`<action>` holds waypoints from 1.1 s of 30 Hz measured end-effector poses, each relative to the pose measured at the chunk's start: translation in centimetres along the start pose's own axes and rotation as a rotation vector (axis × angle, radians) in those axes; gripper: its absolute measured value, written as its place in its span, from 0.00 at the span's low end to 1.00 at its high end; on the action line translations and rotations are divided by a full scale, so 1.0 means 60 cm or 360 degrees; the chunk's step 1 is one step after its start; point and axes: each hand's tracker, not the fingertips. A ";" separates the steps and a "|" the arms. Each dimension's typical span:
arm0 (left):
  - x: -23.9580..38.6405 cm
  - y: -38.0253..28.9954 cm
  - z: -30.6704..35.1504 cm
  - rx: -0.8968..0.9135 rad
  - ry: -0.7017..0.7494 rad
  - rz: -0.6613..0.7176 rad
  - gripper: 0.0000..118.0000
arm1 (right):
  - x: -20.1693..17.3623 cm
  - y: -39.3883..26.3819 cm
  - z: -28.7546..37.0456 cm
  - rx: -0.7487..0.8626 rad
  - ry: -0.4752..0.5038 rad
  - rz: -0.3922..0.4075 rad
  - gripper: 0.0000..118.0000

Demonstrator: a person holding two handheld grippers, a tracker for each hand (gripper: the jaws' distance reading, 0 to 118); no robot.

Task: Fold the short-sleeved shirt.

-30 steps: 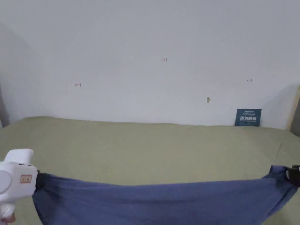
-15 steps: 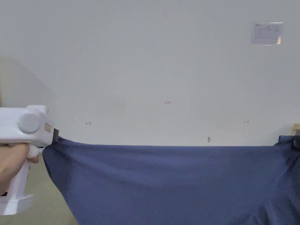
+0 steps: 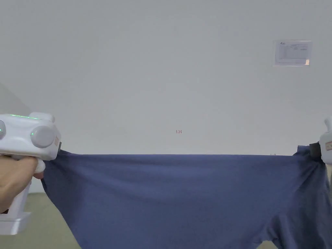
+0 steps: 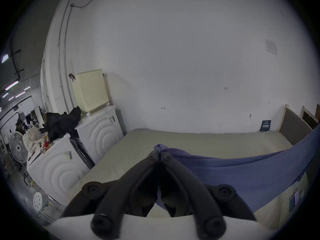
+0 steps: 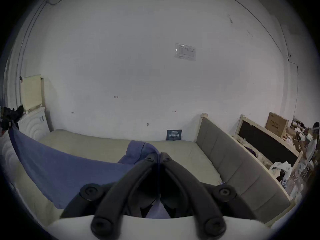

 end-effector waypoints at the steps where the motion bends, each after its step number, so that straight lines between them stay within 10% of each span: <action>1: 0.010 0.000 -0.018 0.0003 0.0014 -0.0020 0.01 | -0.007 -0.002 -0.017 -0.0006 -0.0010 0.0012 0.01; 16: 0.078 -0.213 -0.189 -0.0328 -0.0071 0.0014 0.01 | -0.033 -0.238 -0.174 -0.0330 -0.0018 0.0107 0.01; 33: -0.083 -0.640 0.098 -0.0737 -0.0336 0.0088 0.01 | 0.076 -0.655 0.212 -0.0640 0.0116 -0.0018 0.01</action>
